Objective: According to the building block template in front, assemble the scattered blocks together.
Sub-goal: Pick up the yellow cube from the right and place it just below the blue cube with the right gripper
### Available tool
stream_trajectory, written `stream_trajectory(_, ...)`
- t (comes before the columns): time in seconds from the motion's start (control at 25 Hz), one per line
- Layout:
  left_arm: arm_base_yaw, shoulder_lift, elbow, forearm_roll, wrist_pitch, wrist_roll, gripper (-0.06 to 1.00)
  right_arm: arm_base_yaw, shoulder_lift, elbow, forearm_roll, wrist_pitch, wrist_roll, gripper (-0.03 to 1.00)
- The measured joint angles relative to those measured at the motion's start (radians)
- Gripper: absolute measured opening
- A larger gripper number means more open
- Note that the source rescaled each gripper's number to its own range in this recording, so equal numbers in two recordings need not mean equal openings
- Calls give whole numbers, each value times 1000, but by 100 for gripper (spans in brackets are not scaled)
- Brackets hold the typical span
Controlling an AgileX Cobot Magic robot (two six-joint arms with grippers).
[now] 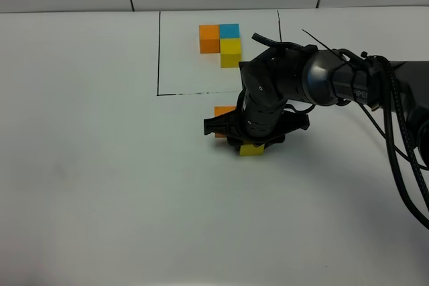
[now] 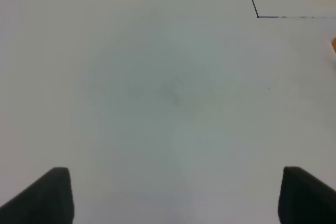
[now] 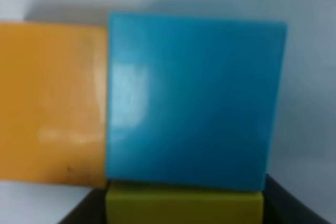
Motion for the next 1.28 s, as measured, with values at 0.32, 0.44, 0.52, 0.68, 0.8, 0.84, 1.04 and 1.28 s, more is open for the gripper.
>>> stream_trajectory(0.32,0,0,0,0,0,0,80,-2,1,0,-8,-5,1,1)
stream_trajectory(0.44,0,0,0,0,0,0,80,-3,1,0,-8,-6,1,1)
stream_trajectory(0.52,0,0,0,0,0,1,80,-3,1,0,-8,-6,1,1)
stream_trajectory(0.68,0,0,0,0,0,1,80,-3,1,0,-5,-6,1,1)
stream_trajectory(0.8,0,0,0,0,0,1,80,-3,1,0,-4,-6,2,1)
stream_trajectory(0.84,0,0,0,0,0,1,80,-3,1,0,-4,-6,4,1)
stream_trajectory(1.04,0,0,0,0,0,1,80,-3,1,0,-4,-6,4,1)
stream_trajectory(1.28,0,0,0,0,0,1,80,-3,1,0,0,-9,4,14)
